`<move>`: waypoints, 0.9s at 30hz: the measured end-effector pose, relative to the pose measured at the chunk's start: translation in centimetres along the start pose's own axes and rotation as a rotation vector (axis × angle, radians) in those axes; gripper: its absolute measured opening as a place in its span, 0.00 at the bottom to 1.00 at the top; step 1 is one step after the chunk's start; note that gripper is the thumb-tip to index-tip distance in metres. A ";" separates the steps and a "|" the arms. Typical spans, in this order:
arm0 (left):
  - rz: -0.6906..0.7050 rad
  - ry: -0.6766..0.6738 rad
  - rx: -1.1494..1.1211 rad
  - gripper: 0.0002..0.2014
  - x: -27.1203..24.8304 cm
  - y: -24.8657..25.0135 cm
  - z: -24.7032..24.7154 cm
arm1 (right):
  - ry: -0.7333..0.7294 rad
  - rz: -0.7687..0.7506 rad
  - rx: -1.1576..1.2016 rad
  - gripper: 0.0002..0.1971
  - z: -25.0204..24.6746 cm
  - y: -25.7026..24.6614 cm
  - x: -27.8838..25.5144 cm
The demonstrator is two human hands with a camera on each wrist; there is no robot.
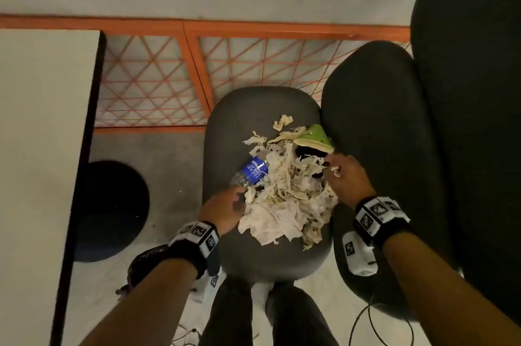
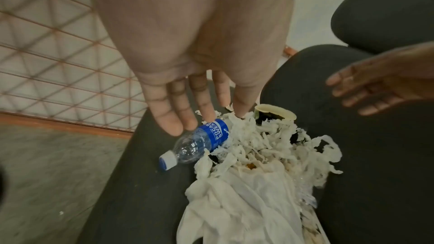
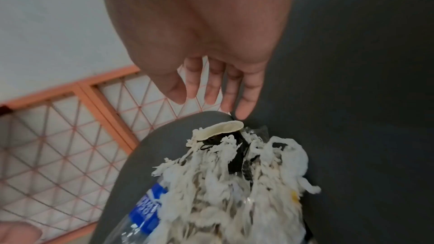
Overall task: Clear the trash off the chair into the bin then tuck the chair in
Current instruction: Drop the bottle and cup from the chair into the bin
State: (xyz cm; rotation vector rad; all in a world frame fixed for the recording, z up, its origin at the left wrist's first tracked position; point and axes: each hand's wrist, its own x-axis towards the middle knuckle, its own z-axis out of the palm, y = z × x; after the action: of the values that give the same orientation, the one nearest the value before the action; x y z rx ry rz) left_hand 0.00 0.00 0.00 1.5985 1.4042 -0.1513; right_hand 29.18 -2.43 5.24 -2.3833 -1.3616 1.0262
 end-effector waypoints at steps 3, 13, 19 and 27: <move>-0.002 0.035 0.094 0.28 6.3 0.2 0.9 | 0.029 0.013 -0.208 0.24 1.5 -0.2 5.9; -0.132 0.003 0.291 0.48 17.2 -2.2 7.1 | -0.188 -0.042 -0.686 0.41 6.9 2.8 18.3; -0.177 0.117 0.068 0.48 17.3 -3.4 7.6 | -0.053 -0.061 -0.542 0.27 5.2 4.3 19.7; -0.101 0.458 -0.293 0.38 5.9 -1.7 6.1 | 0.072 -0.166 -0.013 0.27 -1.4 1.1 12.3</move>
State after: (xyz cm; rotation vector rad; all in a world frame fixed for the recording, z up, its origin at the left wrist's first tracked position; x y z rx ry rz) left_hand 3.46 -0.42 -7.95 1.3659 1.7629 0.3703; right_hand 34.95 7.26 -0.04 -2.2481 -1.5147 0.8810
